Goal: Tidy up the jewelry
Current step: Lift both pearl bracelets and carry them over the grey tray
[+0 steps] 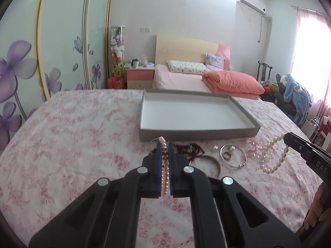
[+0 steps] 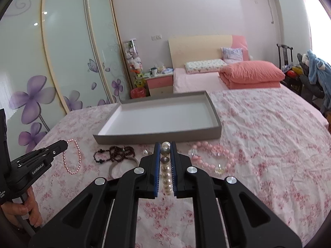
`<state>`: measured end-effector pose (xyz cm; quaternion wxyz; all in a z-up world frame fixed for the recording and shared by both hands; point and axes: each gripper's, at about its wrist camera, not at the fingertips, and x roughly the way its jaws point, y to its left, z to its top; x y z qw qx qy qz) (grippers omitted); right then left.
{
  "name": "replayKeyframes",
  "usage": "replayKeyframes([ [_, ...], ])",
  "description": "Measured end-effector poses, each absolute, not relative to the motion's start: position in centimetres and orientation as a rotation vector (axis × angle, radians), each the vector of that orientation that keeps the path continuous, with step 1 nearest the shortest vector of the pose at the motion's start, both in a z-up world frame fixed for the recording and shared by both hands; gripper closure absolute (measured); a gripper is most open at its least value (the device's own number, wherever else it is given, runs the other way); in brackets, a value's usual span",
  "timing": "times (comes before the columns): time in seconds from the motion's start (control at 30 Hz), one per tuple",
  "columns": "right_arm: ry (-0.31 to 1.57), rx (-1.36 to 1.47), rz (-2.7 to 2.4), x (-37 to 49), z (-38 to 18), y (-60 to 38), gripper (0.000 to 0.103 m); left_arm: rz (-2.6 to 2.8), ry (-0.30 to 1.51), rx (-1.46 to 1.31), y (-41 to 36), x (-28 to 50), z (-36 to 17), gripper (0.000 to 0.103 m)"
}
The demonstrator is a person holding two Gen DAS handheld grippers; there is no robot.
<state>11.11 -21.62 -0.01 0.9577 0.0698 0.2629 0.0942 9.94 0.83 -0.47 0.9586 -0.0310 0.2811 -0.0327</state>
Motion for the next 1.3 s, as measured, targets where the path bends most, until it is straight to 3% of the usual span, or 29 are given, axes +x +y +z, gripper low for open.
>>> replayKeyframes([
  [0.7,0.284,0.085,0.190,15.1,5.4,-20.6,0.093,-0.080,0.397,-0.011,-2.2,15.9,3.8,0.097],
  [1.3,0.414,0.132,0.176,25.8,1.6,-19.6,0.093,-0.096,0.473,0.001,-2.8,26.2,-0.2,0.097],
])
